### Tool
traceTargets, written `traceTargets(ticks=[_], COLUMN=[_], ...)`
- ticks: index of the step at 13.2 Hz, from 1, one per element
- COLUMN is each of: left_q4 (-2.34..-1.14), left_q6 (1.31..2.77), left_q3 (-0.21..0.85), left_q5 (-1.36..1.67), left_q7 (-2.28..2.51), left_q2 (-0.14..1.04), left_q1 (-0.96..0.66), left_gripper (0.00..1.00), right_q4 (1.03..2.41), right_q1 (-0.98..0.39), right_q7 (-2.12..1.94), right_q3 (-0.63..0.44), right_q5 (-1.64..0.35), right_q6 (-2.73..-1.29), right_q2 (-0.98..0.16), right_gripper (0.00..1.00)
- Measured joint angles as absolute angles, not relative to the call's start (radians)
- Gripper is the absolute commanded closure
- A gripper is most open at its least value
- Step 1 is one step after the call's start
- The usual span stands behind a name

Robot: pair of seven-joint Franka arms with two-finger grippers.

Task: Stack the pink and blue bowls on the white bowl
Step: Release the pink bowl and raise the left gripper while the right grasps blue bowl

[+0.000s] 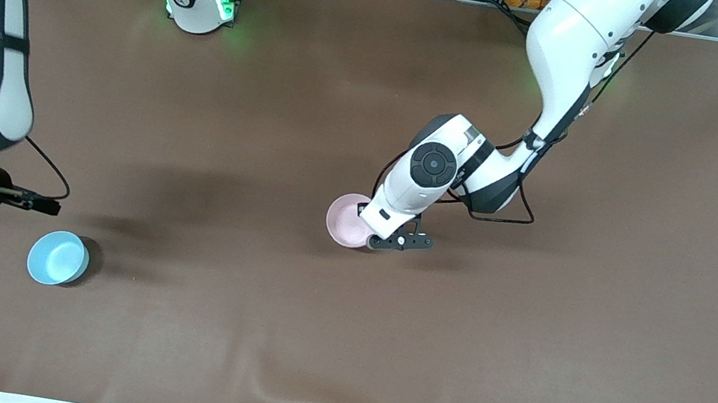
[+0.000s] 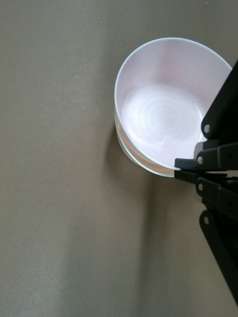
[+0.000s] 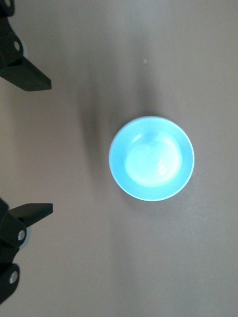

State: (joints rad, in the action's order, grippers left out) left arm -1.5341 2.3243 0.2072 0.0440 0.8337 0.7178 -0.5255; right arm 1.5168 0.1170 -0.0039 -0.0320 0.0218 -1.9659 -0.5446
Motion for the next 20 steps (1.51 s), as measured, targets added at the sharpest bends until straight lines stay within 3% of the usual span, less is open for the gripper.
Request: traceTargets(ticks=[4,5,6,11,13,16,17,20], left_q4=[-1.536,-1.537,-1.537,-1.522,-1.507,-1.494,-1.494,-1.494], left_q6=[2.362,2.365,2.366,2.350,2.275,2.138,2.094,2.000], left_q3=[0.207,0.207,0.207,0.207,0.206,0.196,0.194,0.193], left_q5=[0.044,0.044,0.044,0.044,0.044,0.037,0.015,-0.068], left_q7=[0.834,0.834,0.834,0.853,0.860,0.864,0.864,0.855], left_q2=[0.750,0.753,0.753,0.745,0.705,0.590,0.549,0.455], left_q1=[-0.526,-0.526,-0.526,-0.525,-0.523,-0.496,-0.480,-0.443], left_gripper=[1.00,0.64,0.01,0.00,0.00,0.00,0.00,0.00], right_q4=[1.517,1.517,1.518,1.511,1.502,1.497,1.496,1.492], right_q1=[0.147,0.155,0.163,0.181,0.192,0.198,0.198,0.202], right_q7=[-0.080,-0.100,-0.116,-0.131,-0.133,-0.133,-0.133,-0.133], right_q3=[-0.033,-0.033,-0.033,-0.033,-0.034,-0.034,-0.033,-0.033], right_q5=[0.022,0.022,0.022,0.022,0.022,0.022,0.022,0.019], right_q6=[-2.117,-2.166,-2.210,-2.303,-2.308,-2.330,-2.334,-2.334], right_q2=[-0.650,-0.672,-0.692,-0.762,-0.786,-0.803,-0.805,-0.807], right_gripper=[0.00,0.00,0.00,0.00,0.30,0.92,1.00,1.00])
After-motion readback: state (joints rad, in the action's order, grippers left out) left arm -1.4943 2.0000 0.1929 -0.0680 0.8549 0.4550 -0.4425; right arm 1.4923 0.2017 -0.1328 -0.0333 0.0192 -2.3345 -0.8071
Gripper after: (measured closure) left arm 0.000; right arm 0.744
